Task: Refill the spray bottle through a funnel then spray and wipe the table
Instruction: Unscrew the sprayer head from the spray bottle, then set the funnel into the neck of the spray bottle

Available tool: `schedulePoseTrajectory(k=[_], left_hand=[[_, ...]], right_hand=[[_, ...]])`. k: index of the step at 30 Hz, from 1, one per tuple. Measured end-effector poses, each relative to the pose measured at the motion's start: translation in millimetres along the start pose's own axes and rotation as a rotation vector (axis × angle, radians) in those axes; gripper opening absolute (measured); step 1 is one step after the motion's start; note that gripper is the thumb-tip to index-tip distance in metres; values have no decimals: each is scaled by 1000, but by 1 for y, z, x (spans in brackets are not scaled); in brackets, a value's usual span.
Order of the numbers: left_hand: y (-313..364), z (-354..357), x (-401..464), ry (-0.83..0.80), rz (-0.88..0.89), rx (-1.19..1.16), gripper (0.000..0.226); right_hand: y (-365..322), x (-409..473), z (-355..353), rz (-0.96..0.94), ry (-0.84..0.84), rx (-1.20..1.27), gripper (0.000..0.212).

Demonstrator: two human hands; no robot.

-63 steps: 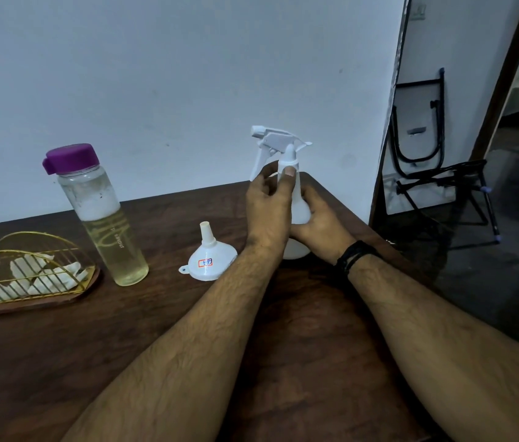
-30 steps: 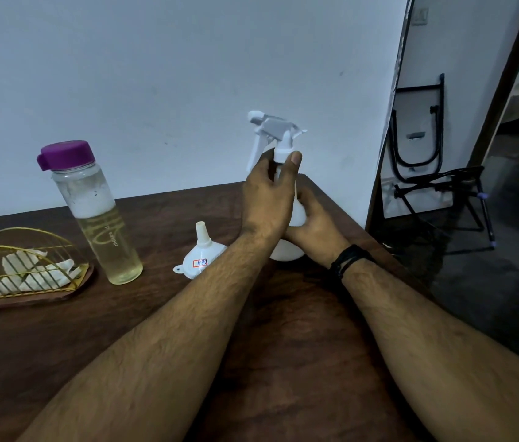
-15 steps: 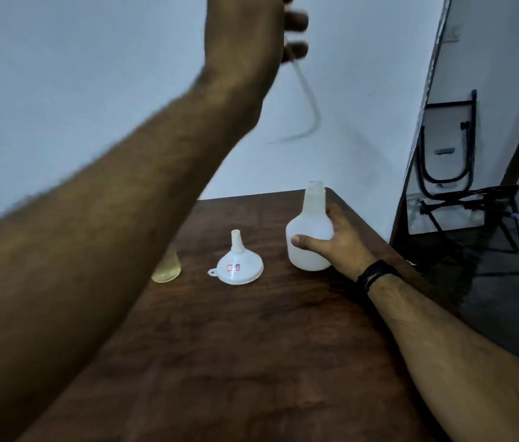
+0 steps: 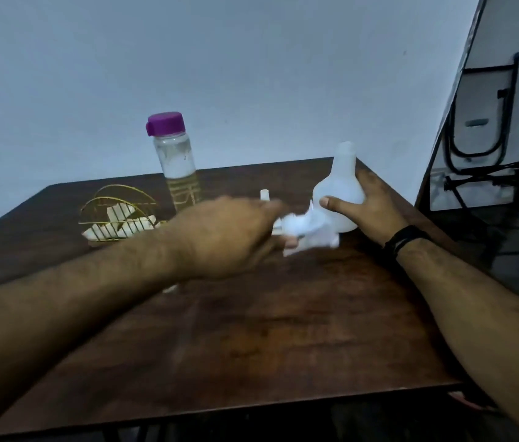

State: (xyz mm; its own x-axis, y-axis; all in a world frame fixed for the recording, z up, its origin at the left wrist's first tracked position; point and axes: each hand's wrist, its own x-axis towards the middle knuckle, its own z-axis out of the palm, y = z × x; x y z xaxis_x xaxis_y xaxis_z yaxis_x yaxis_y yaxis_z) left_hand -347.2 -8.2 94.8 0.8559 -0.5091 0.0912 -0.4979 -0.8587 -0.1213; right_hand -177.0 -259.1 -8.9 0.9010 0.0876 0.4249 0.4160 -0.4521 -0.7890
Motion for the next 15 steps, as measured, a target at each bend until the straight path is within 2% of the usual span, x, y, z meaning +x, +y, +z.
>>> schedulePoseTrajectory(k=[3, 6, 15], left_hand=[[-4, 28, 9, -70, 14, 81, 42], [-5, 58, 13, -32, 42, 134, 45], [-4, 62, 30, -76, 27, 134, 68]], right_hand=[[-2, 0, 1, 8, -8, 12, 73], [-3, -1, 1, -1, -8, 32, 77], [2, 3, 2, 2, -6, 47, 80]])
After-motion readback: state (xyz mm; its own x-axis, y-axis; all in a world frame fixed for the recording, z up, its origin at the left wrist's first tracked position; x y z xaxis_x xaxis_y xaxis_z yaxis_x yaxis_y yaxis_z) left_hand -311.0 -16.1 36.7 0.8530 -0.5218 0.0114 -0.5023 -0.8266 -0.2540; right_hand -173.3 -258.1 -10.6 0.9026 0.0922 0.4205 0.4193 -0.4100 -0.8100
